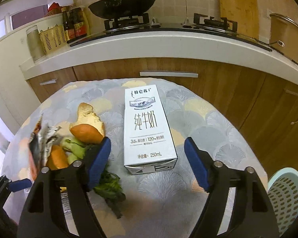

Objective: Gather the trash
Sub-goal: 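Reach the right tool to the white milk carton and grasp it, then grasp a brown snack wrapper with the left tool while the right tool lifts the carton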

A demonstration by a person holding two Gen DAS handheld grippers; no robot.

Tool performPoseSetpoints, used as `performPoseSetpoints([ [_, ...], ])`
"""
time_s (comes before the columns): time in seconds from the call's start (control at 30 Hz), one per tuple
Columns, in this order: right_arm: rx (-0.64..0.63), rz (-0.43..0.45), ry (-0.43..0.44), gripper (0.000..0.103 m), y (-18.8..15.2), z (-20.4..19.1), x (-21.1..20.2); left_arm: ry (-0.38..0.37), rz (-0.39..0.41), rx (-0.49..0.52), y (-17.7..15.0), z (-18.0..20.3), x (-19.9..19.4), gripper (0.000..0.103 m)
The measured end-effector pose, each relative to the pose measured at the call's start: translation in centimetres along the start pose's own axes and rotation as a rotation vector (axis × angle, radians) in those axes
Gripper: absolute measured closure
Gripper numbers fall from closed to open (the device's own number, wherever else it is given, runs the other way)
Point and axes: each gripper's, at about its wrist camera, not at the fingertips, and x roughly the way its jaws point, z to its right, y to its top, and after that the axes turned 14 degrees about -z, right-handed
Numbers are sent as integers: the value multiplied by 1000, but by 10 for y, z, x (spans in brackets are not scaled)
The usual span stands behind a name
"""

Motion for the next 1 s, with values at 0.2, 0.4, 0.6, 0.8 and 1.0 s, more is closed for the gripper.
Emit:
performPoseSetpoints([
  [0.2, -28, -1, -24, 22, 5, -6, 4, 56, 1, 32, -4, 9, 2, 32],
  [0.4, -44, -95, -100, 23, 16, -13, 26, 70, 4, 45, -7, 6, 0, 41],
  [0.6, -56, -83, -88, 49, 11, -14, 24, 22, -13, 71, -11, 0, -7, 41],
  [0.8, -27, -27, -74, 50, 6, -7, 9, -1, 15, 51, -9, -5, -21, 38],
  [1.0, 34, -9, -43, 50, 3, 9, 1, 93, 90, 12, 8, 3, -31, 29],
])
